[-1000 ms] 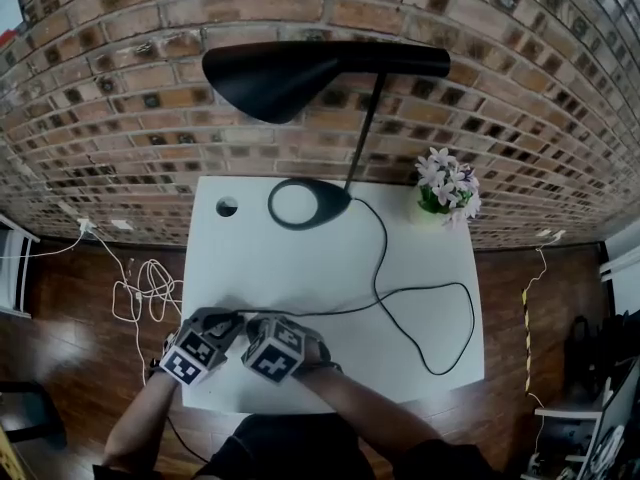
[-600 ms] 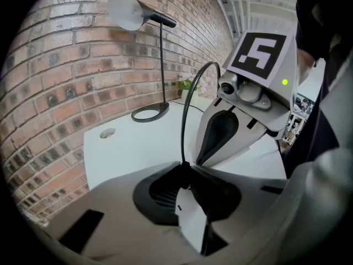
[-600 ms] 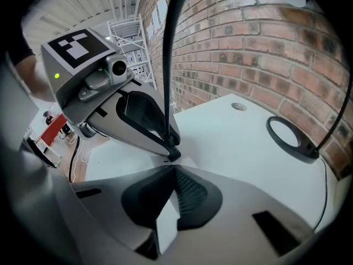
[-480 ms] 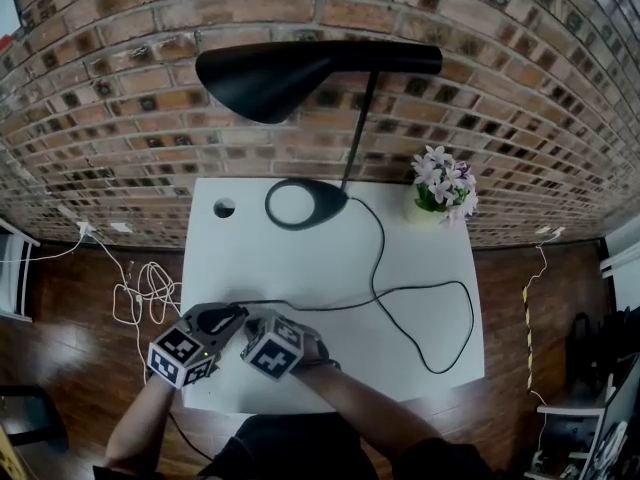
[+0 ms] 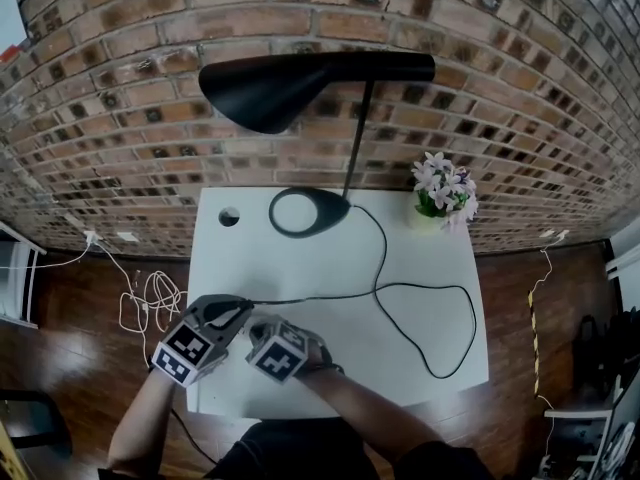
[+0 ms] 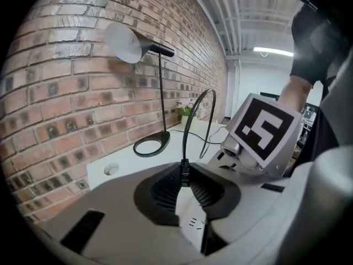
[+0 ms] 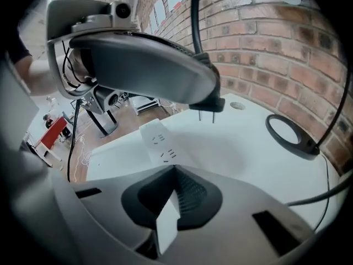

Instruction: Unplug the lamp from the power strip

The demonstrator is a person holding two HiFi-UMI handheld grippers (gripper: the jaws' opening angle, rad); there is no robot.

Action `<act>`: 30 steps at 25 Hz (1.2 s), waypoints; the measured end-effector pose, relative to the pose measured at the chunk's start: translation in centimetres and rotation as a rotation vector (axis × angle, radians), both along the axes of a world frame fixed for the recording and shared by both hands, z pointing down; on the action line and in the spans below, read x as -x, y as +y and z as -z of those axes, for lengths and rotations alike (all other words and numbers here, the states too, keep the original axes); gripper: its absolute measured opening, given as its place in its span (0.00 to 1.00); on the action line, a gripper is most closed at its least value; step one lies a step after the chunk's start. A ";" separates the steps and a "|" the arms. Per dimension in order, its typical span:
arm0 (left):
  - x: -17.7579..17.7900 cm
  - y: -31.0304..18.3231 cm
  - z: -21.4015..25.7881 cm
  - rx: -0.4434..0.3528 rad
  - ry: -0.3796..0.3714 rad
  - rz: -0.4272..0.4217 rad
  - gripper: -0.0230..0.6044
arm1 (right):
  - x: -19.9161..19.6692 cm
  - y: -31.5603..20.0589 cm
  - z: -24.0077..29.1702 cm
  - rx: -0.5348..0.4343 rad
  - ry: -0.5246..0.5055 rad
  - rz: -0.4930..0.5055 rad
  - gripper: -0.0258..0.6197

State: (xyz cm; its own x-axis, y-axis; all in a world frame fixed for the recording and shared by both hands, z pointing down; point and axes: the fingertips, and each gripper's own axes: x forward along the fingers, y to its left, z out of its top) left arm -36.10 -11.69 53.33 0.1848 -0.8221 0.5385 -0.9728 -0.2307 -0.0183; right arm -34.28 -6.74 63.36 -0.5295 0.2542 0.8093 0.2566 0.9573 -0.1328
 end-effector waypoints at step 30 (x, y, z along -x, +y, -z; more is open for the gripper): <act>7.5 -5.8 -2.0 0.070 -0.057 0.311 0.13 | -0.2 0.9 0.4 0.206 -0.030 0.145 0.04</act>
State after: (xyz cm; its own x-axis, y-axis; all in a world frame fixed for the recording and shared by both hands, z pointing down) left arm -43.59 -17.51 55.31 -0.1011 -0.7952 0.5978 -0.9948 0.0746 -0.0689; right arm -34.08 -5.89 62.98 -0.4984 0.4873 0.7171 0.3964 0.8637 -0.3114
